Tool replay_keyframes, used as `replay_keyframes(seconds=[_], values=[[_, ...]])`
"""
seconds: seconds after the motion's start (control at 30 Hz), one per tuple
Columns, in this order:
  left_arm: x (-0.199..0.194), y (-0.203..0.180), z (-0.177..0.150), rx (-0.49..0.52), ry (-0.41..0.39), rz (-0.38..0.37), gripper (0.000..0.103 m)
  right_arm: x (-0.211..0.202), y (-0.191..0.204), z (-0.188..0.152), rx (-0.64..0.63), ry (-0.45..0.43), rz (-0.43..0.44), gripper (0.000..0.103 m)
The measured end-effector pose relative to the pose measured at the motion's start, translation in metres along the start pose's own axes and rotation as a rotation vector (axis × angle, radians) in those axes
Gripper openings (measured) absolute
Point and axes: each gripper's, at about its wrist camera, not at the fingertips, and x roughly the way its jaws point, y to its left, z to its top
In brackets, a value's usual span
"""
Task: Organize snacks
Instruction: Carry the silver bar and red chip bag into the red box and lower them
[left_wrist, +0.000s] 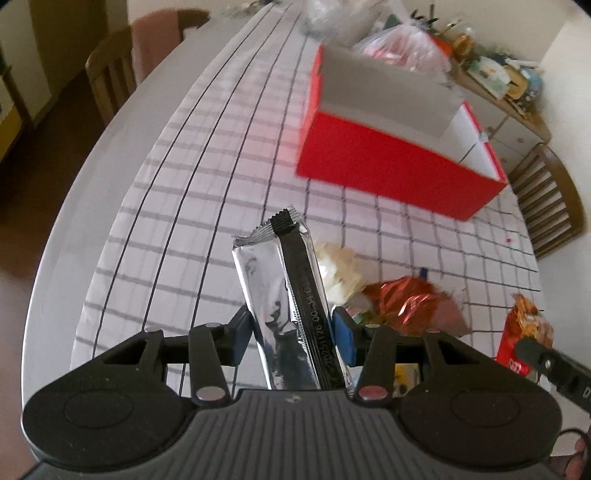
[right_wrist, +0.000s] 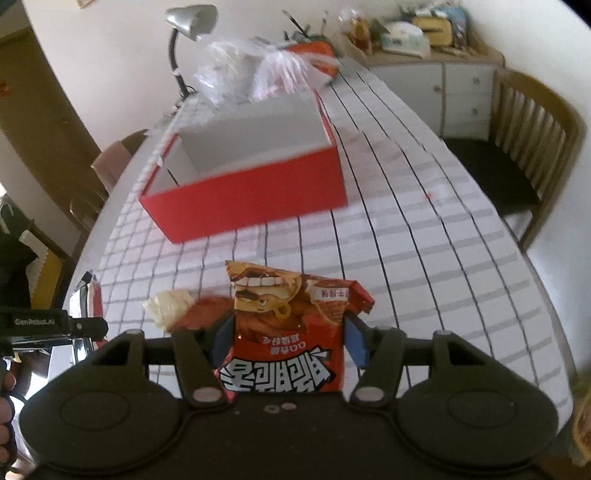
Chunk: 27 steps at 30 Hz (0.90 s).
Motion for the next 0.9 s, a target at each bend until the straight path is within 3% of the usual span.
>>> replay_keyframes(seconds=[0.53,0.9], values=[[-0.018,-0.057,0.082,0.1,-0.136,0.0,0.047,0.021,0.018,0.099,-0.142,-0.115,0.033,0.059],[0.0,-0.092,0.146,0.147,-0.182,0.02,0.047,0.059,0.02,0.161,-0.215,-0.142,0.041,0.059]])
